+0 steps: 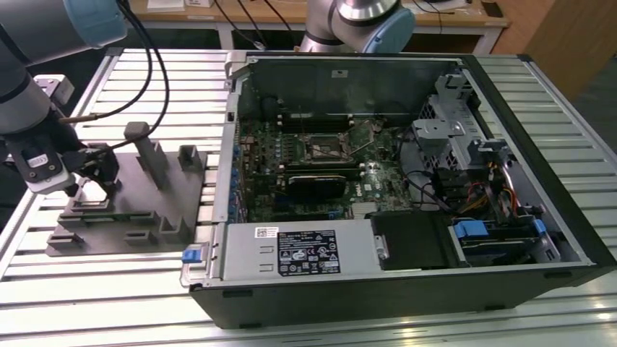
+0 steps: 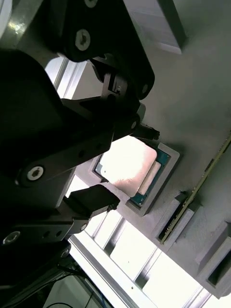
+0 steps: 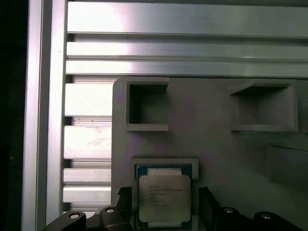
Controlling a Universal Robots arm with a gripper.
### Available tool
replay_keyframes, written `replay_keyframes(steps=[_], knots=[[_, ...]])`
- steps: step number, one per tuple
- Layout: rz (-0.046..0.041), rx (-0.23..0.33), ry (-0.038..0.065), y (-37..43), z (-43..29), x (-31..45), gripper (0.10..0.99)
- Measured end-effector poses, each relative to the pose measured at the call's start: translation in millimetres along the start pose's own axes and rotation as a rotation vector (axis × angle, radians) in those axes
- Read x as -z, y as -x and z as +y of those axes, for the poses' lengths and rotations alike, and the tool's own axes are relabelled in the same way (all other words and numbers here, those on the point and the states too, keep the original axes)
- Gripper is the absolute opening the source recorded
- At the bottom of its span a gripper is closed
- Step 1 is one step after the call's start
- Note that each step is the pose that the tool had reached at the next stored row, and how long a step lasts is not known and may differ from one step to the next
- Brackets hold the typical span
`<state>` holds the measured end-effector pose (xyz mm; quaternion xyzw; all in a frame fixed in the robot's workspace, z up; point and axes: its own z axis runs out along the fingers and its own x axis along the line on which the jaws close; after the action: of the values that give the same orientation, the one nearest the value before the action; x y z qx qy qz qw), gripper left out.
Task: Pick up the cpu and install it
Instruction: 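Pick up the cpu and move it towards the insertion slot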
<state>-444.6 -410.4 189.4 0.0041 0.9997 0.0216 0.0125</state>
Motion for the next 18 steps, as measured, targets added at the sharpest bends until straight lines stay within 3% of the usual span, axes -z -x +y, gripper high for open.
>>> replay_keyframes(steps=[10, 18], knots=[[0.0005, 0.004, 0.000, -0.2, -0.2, -5.1, 0.659], [0.0002, 0.004, 0.010, -0.1, 0.3, -5.5, 0.659]])
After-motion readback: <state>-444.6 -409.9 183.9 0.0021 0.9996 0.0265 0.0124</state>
